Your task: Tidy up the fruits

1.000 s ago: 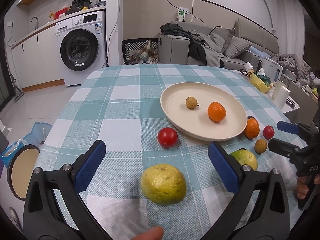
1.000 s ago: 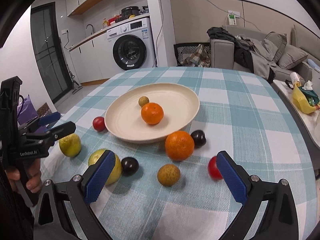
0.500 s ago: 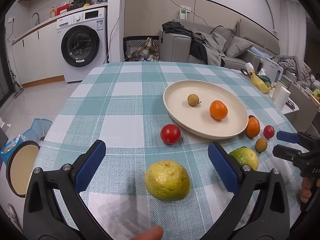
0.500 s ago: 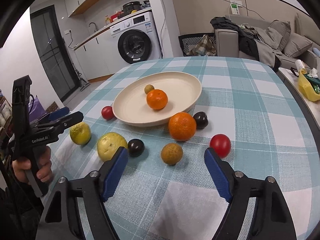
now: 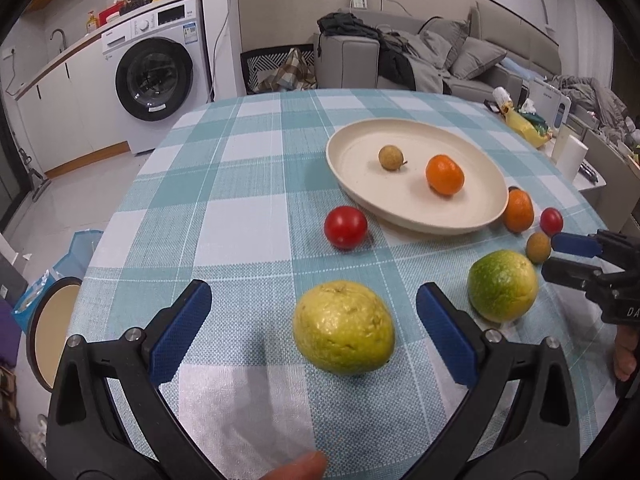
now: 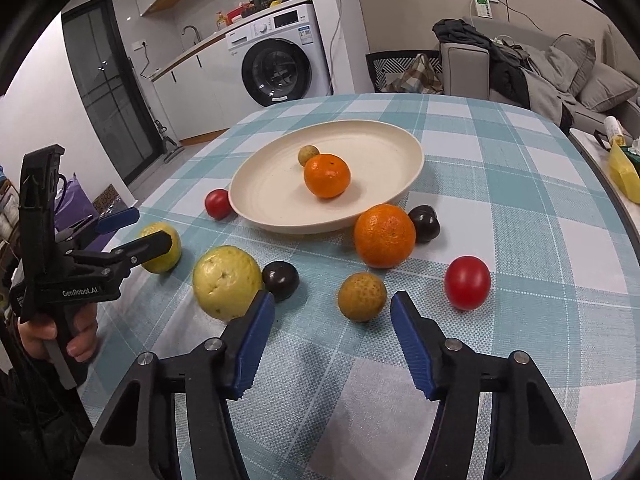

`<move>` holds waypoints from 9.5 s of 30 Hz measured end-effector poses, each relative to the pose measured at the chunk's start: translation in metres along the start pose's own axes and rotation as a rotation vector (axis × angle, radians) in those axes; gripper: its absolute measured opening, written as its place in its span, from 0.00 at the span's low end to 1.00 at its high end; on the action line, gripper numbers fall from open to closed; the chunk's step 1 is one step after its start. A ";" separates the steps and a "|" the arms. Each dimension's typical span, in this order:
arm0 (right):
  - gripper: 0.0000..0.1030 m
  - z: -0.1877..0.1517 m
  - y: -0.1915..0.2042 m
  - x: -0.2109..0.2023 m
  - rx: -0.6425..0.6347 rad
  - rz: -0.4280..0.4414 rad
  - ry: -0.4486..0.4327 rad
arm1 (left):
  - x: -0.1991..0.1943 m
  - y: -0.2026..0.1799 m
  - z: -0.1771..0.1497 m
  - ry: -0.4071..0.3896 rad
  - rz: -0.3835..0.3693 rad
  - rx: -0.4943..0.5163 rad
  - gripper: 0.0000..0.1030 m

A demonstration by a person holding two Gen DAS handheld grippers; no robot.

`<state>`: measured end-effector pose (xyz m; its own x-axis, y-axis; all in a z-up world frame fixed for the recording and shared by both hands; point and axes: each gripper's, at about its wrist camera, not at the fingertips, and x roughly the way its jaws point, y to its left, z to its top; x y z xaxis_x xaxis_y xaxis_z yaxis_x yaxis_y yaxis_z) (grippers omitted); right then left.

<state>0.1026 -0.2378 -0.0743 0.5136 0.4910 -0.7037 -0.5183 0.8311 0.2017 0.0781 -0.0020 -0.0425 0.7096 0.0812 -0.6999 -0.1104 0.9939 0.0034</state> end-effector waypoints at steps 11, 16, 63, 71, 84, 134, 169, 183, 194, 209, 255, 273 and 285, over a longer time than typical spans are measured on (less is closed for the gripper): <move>0.55 0.002 -0.006 0.008 0.030 -0.014 0.028 | 0.010 0.003 -0.002 0.056 -0.010 -0.001 0.99; 0.52 0.003 -0.006 0.009 0.032 -0.003 0.038 | 0.011 0.001 -0.003 0.077 -0.021 0.017 0.87; 0.28 0.011 -0.006 -0.001 0.019 -0.068 -0.062 | 0.000 -0.014 0.006 -0.040 -0.123 0.043 0.46; 0.28 0.014 -0.006 -0.013 0.015 -0.070 -0.146 | 0.000 -0.021 0.014 -0.066 -0.122 0.058 0.46; 0.28 0.021 0.000 -0.013 0.000 -0.060 -0.180 | -0.001 -0.035 0.032 -0.115 -0.137 0.067 0.46; 0.28 0.064 0.006 0.042 0.024 -0.022 -0.106 | 0.067 -0.052 0.072 -0.078 -0.126 0.087 0.46; 0.42 0.061 0.001 0.045 0.045 -0.028 -0.097 | 0.054 -0.052 0.068 -0.106 -0.115 0.080 0.63; 0.92 0.059 -0.002 0.033 0.042 -0.034 -0.146 | 0.036 -0.040 0.055 -0.137 -0.079 0.058 0.95; 1.00 0.050 0.004 0.022 -0.019 -0.028 -0.162 | 0.014 -0.037 0.043 -0.182 -0.095 0.063 0.99; 1.00 0.036 0.001 0.008 -0.035 -0.058 -0.150 | -0.002 -0.038 0.031 -0.188 -0.129 0.069 0.99; 0.61 0.035 -0.018 0.026 0.042 -0.030 -0.027 | -0.002 -0.088 0.011 -0.055 -0.301 0.254 0.99; 0.57 0.033 -0.022 0.021 0.045 -0.029 -0.021 | 0.013 -0.101 0.004 0.045 -0.369 0.323 0.52; 0.67 0.034 -0.021 0.020 0.038 -0.016 -0.017 | 0.008 -0.081 0.011 0.007 -0.395 0.236 0.46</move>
<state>0.1471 -0.2368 -0.0691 0.5336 0.4815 -0.6953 -0.4839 0.8481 0.2160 0.1010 -0.0813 -0.0406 0.6609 -0.3071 -0.6848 0.3297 0.9385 -0.1027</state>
